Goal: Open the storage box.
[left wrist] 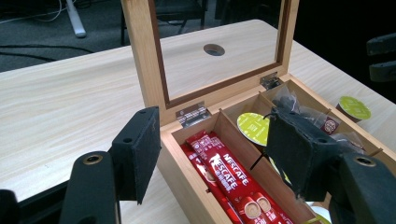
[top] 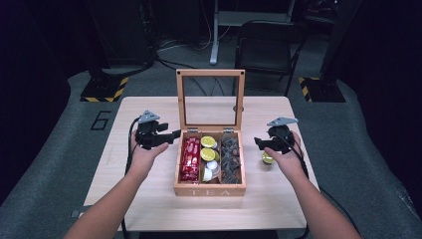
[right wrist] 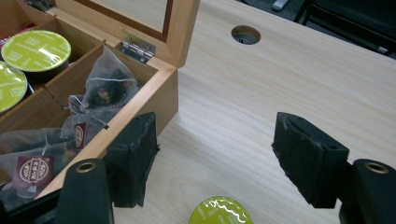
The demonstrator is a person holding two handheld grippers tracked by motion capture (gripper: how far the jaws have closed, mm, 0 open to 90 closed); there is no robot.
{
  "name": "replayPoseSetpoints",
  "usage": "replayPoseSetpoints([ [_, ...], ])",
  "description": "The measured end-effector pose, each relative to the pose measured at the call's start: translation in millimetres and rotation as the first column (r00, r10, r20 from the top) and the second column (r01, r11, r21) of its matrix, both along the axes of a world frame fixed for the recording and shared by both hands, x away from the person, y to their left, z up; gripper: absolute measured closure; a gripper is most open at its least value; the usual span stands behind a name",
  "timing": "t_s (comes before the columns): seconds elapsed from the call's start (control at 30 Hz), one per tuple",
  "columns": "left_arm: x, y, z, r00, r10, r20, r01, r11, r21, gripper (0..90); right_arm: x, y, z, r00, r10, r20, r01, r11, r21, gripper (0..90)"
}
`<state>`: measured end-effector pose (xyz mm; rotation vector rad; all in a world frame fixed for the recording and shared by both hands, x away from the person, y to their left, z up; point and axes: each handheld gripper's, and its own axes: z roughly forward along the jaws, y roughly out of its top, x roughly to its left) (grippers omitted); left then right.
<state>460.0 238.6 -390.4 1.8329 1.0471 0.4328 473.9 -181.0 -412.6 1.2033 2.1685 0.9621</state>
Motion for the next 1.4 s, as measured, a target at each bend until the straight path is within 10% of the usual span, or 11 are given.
replayPoseSetpoints([
  [1.4, 0.4, -2.5, 3.0, 1.0000, -0.005, 0.004, 0.005, 1.0000, 0.006, 36.1, 14.0, 31.5, 45.1, 0.9955, 0.081, 0.049, -0.082, 0.997, 0.015, 31.4],
])
